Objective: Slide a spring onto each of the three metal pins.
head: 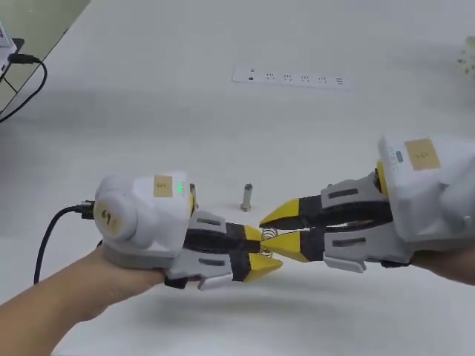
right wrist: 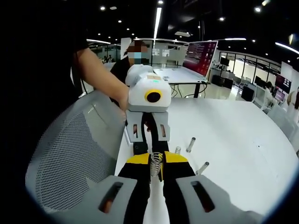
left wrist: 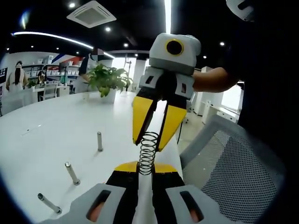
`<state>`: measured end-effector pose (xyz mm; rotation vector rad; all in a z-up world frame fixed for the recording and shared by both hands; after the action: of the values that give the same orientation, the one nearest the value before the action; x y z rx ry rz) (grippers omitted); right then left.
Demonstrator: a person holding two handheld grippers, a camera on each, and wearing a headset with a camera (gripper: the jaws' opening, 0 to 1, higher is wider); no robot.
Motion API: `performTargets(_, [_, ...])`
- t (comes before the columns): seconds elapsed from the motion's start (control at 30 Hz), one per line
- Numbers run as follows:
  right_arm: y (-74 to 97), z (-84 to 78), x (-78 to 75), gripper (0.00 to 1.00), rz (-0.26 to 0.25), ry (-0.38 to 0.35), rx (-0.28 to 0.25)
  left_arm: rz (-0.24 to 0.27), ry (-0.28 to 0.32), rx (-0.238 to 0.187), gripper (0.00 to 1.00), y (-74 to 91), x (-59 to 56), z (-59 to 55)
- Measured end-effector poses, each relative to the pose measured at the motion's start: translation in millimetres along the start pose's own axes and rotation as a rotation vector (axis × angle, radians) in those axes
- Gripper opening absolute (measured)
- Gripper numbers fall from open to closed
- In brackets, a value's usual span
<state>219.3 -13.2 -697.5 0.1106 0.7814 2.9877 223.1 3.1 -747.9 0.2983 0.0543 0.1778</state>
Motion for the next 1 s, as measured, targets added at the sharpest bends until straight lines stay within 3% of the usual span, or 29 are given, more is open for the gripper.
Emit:
performTargets(0.23, [0.8, 2.2, -1.2, 0.06, -0.024, 0.009, -0.037, 0.004, -0.001, -0.006, 0.02, 1.6, 0.5, 2.0])
performTargets(0.37, [-0.2, 3.8, 0.5, 0.06, -0.047, 0.062, -0.024, 0.011, -0.008, -0.003, 0.02, 2.4, 1.8, 2.4])
performTargets(1.0, [-3.5, 7.8, -5.7, 0.06, -0.067, 0.096, 0.001, 0.046, 0.001, -0.024, 0.04, 1.8, 7.2, 5.1])
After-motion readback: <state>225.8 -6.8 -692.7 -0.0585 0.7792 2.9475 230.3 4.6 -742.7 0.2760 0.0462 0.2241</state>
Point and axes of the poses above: the centre of the closed fingertips' face, and the gripper's own axes: y roughly backward along the fingers, x roughly to its left, z roughly out of its top, the point moved 3 cm from there along y, roughly backward along the fingers, and after that the axes turned 7 degrees about -y, right-handed, at the moved point
